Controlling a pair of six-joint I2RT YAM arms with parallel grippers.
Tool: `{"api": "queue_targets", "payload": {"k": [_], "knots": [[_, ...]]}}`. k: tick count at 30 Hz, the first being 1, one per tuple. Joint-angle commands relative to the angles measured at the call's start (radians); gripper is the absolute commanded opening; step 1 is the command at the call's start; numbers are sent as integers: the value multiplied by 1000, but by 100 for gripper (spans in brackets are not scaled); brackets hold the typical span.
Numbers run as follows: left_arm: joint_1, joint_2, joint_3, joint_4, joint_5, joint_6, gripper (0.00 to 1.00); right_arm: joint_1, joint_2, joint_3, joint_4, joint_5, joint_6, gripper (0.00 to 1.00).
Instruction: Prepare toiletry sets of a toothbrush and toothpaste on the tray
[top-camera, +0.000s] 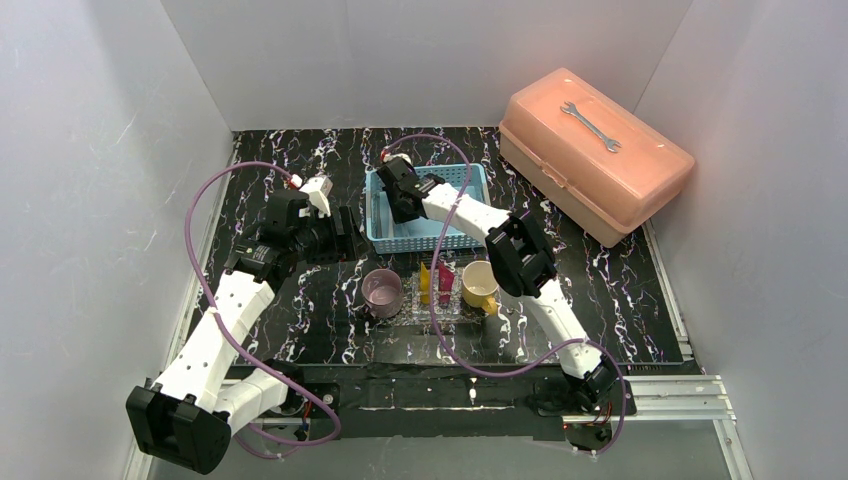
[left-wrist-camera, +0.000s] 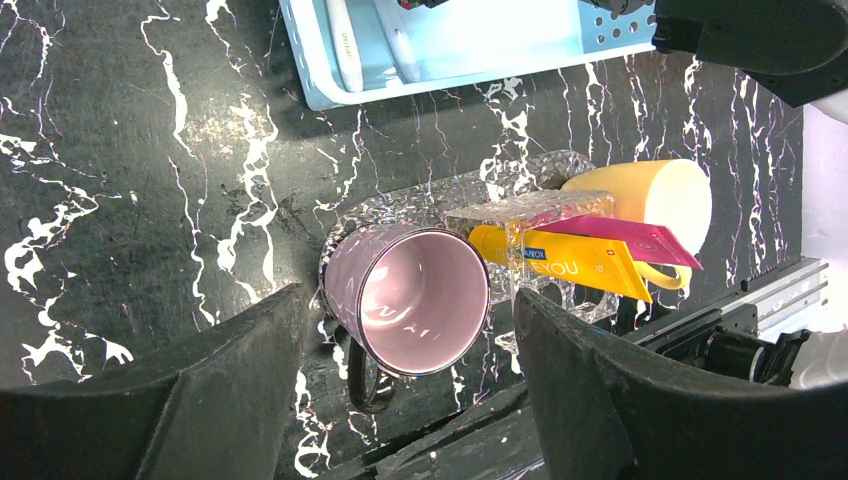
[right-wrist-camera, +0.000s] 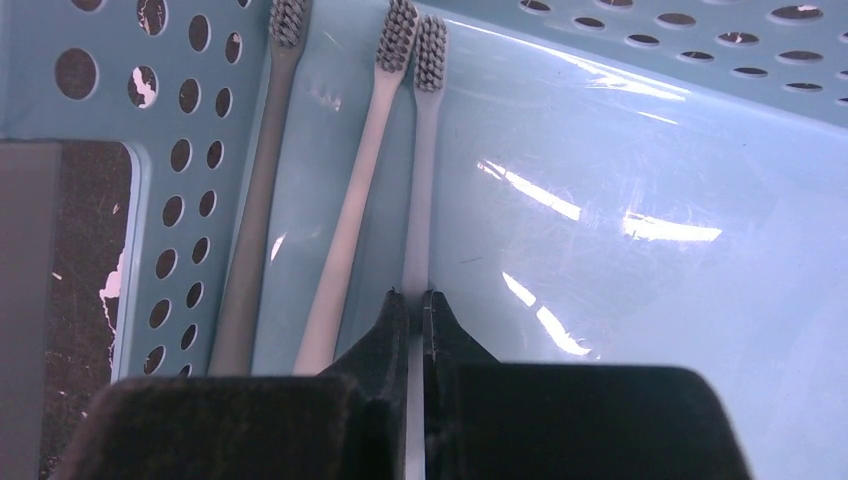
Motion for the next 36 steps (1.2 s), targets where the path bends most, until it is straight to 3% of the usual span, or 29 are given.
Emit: {"api": "queue_targets", "payload": {"k": [1,16,24,36], "knots": [[6,-11,1,-18,1,13,74,-2,-49,-40,-16,-8,-21,1],[9,-15,1,-18,3,11,74,-1,-211,-97,52,0,-26,1],[10,-8,-3,-1,58,10,74,-2,-432,-288,224,-1,-29,1],[10,-16,-18,59,197,20,76,-2,-702,-452,240,-177,-82,1]]}}
